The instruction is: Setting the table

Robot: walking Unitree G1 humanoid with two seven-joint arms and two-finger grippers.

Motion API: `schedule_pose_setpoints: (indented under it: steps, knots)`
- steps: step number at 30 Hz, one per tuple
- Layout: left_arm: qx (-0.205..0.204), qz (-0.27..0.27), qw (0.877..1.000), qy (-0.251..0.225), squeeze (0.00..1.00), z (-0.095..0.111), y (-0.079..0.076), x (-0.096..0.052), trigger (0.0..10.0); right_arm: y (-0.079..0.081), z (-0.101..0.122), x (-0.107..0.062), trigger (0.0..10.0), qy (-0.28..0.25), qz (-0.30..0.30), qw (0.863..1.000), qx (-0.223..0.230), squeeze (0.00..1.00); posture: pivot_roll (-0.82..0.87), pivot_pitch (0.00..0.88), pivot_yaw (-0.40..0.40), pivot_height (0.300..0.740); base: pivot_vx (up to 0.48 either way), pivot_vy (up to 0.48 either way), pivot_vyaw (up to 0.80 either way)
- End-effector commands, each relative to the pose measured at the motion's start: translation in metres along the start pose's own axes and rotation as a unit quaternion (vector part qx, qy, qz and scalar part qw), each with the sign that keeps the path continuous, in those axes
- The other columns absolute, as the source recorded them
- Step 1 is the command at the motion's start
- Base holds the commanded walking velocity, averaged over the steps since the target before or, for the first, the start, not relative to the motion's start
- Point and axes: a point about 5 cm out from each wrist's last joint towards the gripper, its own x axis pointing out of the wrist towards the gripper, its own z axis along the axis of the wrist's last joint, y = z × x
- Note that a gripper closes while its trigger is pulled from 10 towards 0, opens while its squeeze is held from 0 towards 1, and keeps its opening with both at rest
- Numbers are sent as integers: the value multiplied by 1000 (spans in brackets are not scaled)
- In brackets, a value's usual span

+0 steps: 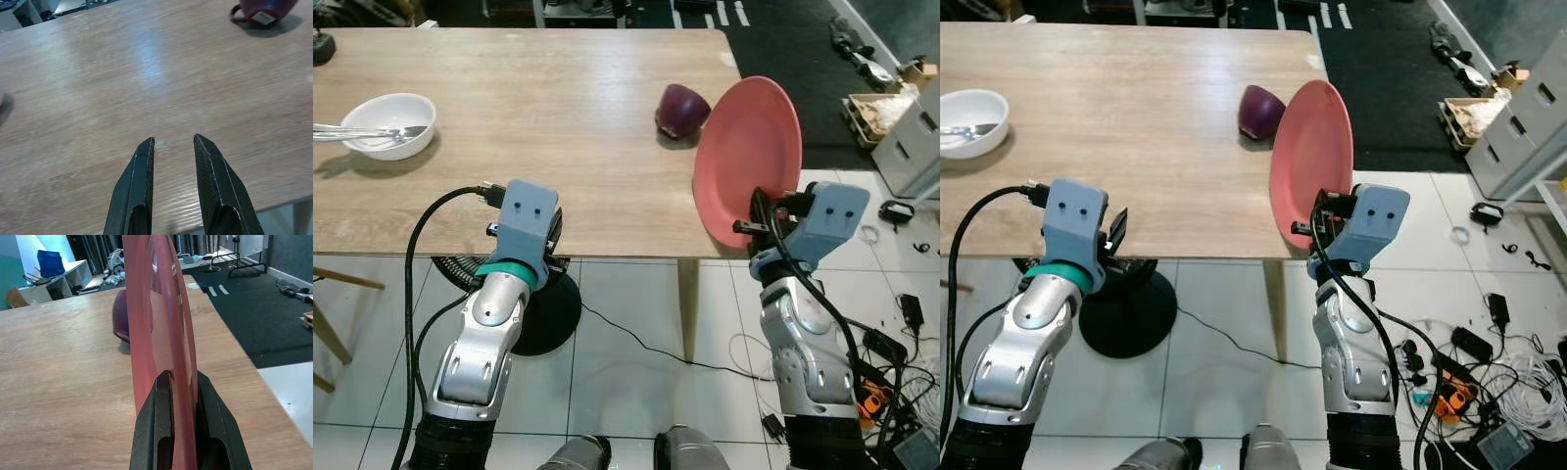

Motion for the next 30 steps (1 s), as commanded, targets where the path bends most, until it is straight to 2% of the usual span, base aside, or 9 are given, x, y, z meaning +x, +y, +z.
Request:
schedule_pose_setpoints:
  steps: [1, 13, 15, 16, 17, 20, 30]
  knots:
    - [5, -3, 1000, 7, 0, -3, -1, 1, 10000, -3, -11, -2, 10000, 24, -10, 1000, 9, 0, -118, 0, 46, 740, 0, 0, 750]
    - [9, -5, 1000, 7, 0, -4, 1, 1, 10000, -4, -11, -2, 10000, 26, -19, 999, 22, 0, -118, 0, 58, 740, 0, 0, 748]
    - [5, -3, 1000, 3, 0, -2, 2, 1, 10000, -7, -13, -1, 10000, 36, -35, 997, 50, 0, -117, 0, 59, 740, 0, 0, 684]
    - [4, -3, 1000, 1, 0, -2, 3, 2, 10000, -11, -15, 0, 10000, 47, -51, 994, 80, 0, -115, 0, 60, 740, 0, 0, 0]
    - [4, -3, 1000, 1, 0, -2, 3, 2, 10000, -11, -15, 0, 10000, 47, -51, 994, 80, 0, -115, 0, 60, 740, 0, 0, 0]
    - [12, 5, 1000, 6, 0, -1, 7, 3, 10000, -17, -17, 2, 10000, 62, -75, 988, 123, 0, -114, 0, 61, 740, 0, 0, -533]
    - [9, 0, 1000, 5, 0, -2, 5, 4, 10000, -19, -16, 3, 10000, 62, -74, 990, 106, 0, -116, 0, 62, 740, 0, 0, -800]
